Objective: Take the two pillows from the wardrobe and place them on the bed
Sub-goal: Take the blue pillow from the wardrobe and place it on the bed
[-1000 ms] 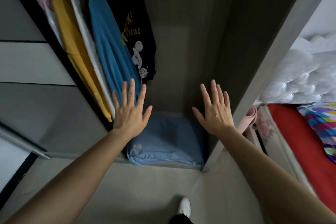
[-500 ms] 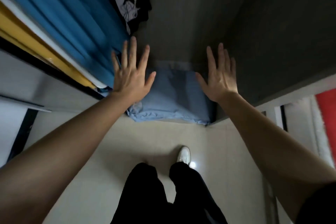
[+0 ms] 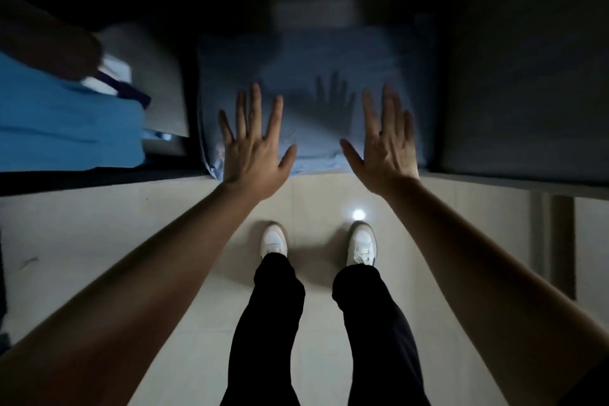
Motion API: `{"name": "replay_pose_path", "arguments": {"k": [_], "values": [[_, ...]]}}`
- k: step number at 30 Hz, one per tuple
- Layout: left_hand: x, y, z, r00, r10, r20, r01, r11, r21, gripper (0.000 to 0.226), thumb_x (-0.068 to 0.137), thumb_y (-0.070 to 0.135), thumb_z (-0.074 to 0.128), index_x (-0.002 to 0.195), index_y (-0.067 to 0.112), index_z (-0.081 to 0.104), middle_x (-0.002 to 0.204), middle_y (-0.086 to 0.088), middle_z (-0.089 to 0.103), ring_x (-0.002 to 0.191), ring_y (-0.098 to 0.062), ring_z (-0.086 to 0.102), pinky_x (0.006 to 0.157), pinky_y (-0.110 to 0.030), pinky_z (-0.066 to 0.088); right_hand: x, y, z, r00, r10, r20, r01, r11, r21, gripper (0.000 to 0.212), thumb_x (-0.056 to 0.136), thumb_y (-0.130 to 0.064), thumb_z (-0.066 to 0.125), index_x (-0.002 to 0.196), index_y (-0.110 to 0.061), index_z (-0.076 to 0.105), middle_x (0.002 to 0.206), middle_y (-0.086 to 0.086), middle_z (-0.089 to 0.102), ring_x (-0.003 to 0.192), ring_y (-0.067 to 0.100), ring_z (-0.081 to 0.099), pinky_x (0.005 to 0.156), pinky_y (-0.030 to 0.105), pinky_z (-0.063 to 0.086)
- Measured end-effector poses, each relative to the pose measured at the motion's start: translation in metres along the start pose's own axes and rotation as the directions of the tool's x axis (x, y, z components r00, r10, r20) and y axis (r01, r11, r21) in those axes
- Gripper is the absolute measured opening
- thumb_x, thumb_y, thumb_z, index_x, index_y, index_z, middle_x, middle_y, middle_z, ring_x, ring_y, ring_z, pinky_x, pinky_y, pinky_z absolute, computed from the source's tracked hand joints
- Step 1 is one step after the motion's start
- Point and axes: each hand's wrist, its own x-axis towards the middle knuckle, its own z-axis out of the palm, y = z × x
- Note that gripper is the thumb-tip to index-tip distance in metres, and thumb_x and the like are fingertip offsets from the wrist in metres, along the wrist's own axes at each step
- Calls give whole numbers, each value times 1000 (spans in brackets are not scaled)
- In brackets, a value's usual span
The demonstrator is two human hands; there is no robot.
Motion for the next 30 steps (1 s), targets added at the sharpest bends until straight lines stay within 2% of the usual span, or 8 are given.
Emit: {"name": "replay_pose_path", "arguments": {"k": [7,13,15,17,20,24,27,30], "values": [[0,-29,188,976,41,216,-52,998,42,86,87,61,41,154,22,4,162,-18,-3,148,-39,2,113,-67,12,-6,31,167,987,13,160,-1,997,-73,95,90,-56,54,158,-15,1,162,24,-2,149,43,3,120,58,9],[28,-15,278,977,43,209,-57,996,62,116,70,70,63,153,28,-5,161,-19,-6,147,-43,-1,110,-70,14,22,60,239,981,-19,193,54,983,-175,124,70,-58,78,158,-18,0,162,26,-4,149,45,-4,118,62,3],[43,-13,296,979,38,200,-63,991,121,121,65,63,71,153,28,-5,161,-21,-2,146,-45,2,108,-73,15,35,68,253,982,-10,187,50,977,-209,133,60,-55,85,158,-19,3,162,26,-2,148,46,-3,116,66,4],[56,-16,312,984,39,175,-66,986,154,110,72,46,73,154,29,2,161,-19,7,145,-46,10,106,-76,16,44,74,262,977,4,212,49,968,-245,138,56,-53,88,158,-20,1,162,25,-2,148,47,-2,114,69,6],[69,-17,316,989,63,133,-89,977,195,68,88,24,53,150,29,26,154,-18,33,136,-48,34,96,-75,33,50,74,267,974,21,227,42,962,-270,140,55,-53,88,158,-20,0,162,25,-3,147,48,-2,113,71,6],[78,-20,288,947,71,312,-108,989,100,59,91,16,50,147,24,35,155,-16,31,138,-49,30,101,-73,29,45,64,253,972,43,230,14,970,-241,140,55,-55,88,158,-22,0,162,25,-3,148,47,-2,113,70,9],[83,-29,254,922,190,338,-211,977,24,47,82,12,56,129,11,57,134,-18,56,116,-49,53,83,-62,49,42,54,231,969,68,238,-17,978,-208,141,54,-55,88,157,-25,-3,163,23,-4,148,47,-2,114,69,10],[92,-39,203,913,292,284,-276,956,-98,45,78,10,36,111,6,66,111,-18,69,89,-44,66,64,-52,56,40,39,203,970,103,221,-58,978,-202,141,55,-54,88,157,-24,-3,163,22,-2,147,47,0,114,68,10]]}}
